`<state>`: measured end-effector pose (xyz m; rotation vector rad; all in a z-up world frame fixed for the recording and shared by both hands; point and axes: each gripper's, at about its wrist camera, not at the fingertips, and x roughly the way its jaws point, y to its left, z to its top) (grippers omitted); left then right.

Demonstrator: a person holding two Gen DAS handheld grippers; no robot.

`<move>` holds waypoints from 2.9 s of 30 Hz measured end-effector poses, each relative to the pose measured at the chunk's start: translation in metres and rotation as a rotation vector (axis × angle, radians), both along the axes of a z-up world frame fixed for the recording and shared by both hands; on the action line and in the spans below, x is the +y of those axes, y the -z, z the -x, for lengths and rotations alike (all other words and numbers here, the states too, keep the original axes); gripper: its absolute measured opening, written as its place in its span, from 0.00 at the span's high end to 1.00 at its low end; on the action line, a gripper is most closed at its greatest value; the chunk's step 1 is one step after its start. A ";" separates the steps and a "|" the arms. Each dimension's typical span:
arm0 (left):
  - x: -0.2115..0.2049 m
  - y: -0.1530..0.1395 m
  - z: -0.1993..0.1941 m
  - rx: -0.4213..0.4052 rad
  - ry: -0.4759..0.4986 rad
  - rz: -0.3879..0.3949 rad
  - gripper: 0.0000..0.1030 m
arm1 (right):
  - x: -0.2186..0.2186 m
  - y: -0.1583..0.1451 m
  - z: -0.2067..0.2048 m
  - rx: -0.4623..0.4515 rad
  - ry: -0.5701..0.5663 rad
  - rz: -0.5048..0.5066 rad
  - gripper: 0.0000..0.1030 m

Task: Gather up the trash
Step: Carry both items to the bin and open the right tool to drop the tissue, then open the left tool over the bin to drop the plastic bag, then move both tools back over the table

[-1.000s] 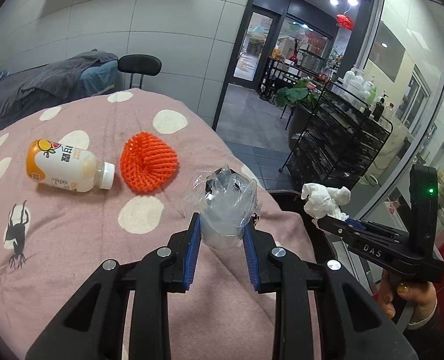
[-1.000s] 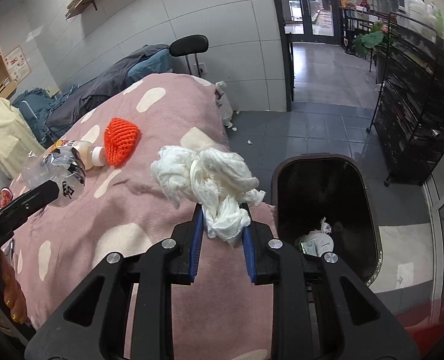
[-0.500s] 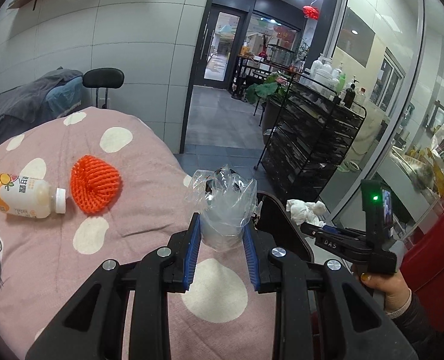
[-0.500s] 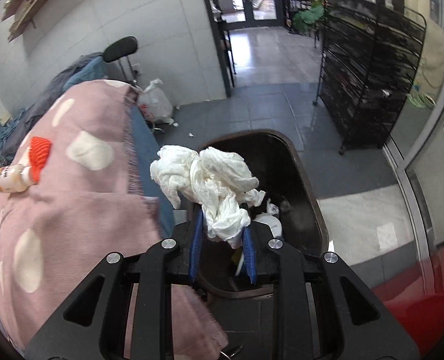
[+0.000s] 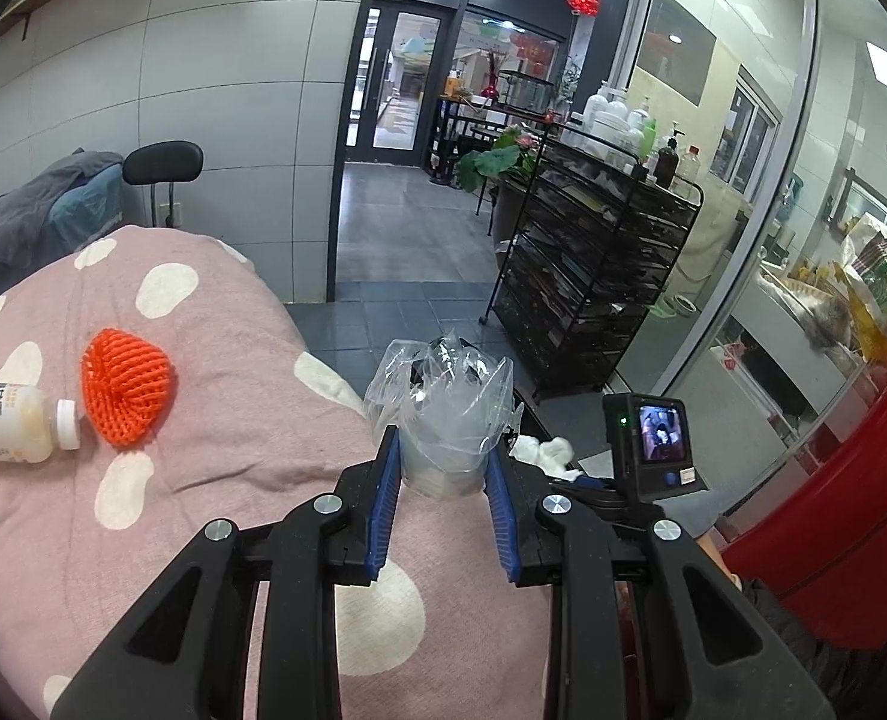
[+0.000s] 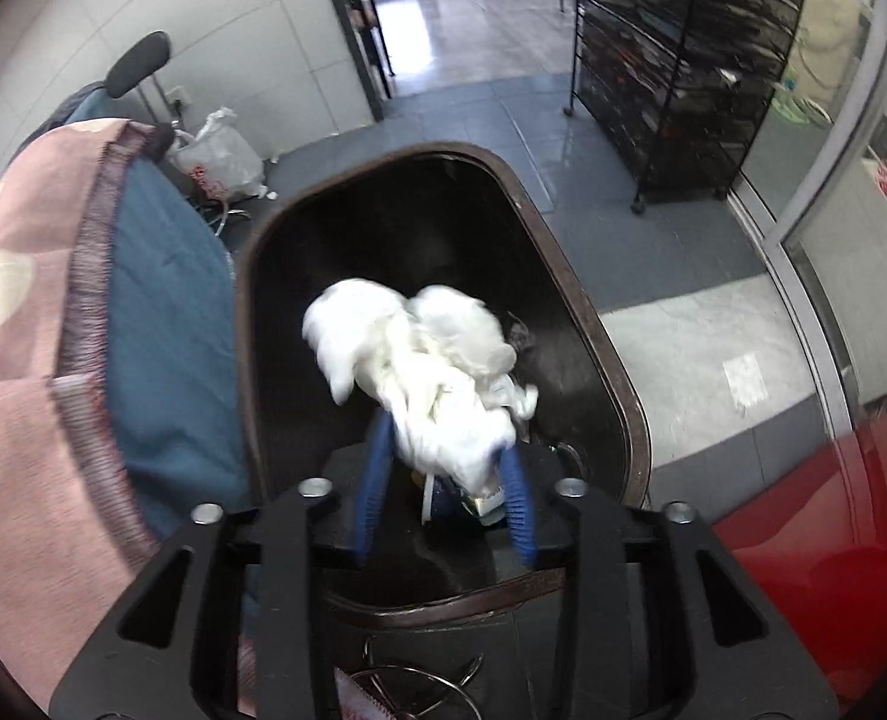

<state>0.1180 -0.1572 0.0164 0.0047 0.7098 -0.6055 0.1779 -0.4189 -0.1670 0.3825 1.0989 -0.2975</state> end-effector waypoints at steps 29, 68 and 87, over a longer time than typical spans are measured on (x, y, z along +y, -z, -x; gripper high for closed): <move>-0.109 0.039 -0.019 0.082 0.189 -0.077 0.74 | -0.036 -0.041 0.063 -0.109 0.146 0.057 0.35; -0.034 0.011 0.007 -0.029 0.033 -0.034 0.07 | 0.003 -0.076 0.055 -0.185 0.036 0.056 0.24; 0.112 0.015 -0.003 0.003 -0.338 0.007 0.06 | 0.138 -0.131 0.015 -0.284 -0.349 0.046 0.23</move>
